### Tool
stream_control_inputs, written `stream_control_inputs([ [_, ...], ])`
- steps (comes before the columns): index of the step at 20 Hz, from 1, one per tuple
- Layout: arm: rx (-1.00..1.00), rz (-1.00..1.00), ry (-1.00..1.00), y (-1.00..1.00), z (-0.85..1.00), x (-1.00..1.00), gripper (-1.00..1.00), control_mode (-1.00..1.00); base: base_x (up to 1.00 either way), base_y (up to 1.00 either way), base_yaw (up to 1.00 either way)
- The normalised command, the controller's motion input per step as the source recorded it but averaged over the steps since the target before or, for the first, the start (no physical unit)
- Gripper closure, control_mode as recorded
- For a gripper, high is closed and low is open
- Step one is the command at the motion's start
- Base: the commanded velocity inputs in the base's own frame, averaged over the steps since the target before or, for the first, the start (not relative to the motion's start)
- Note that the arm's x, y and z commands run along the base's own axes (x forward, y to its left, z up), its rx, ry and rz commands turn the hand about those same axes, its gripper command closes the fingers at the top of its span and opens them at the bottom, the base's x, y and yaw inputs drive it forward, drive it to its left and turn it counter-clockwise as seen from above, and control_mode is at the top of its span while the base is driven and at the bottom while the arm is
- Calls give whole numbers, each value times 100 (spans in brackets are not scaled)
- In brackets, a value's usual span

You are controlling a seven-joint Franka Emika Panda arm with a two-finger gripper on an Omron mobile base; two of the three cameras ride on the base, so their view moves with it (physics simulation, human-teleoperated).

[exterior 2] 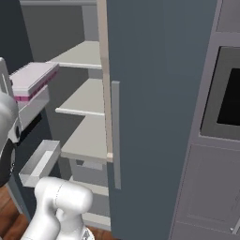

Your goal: The ice cube tray has been filled with water. Take the tray and place it in the freezer to make ice. Close the freezer door after placing the tray.

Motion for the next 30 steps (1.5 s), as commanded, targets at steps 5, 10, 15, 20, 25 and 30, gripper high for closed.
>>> stream_control_inputs([
  [5,0,0,-2,0,15,0,100,-100,0,0,0],
  [10,0,-1,1,0,2,4,100,-100,0,0,0],
  [15,0,-5,5,0,0,20,100,-100,0,0,0],
  [20,0,-4,3,0,0,27,100,-100,0,0,0],
  [25,0,-3,2,0,0,26,100,-100,0,0,0],
  [30,0,-3,0,0,0,24,100,-100,0,0,0],
])
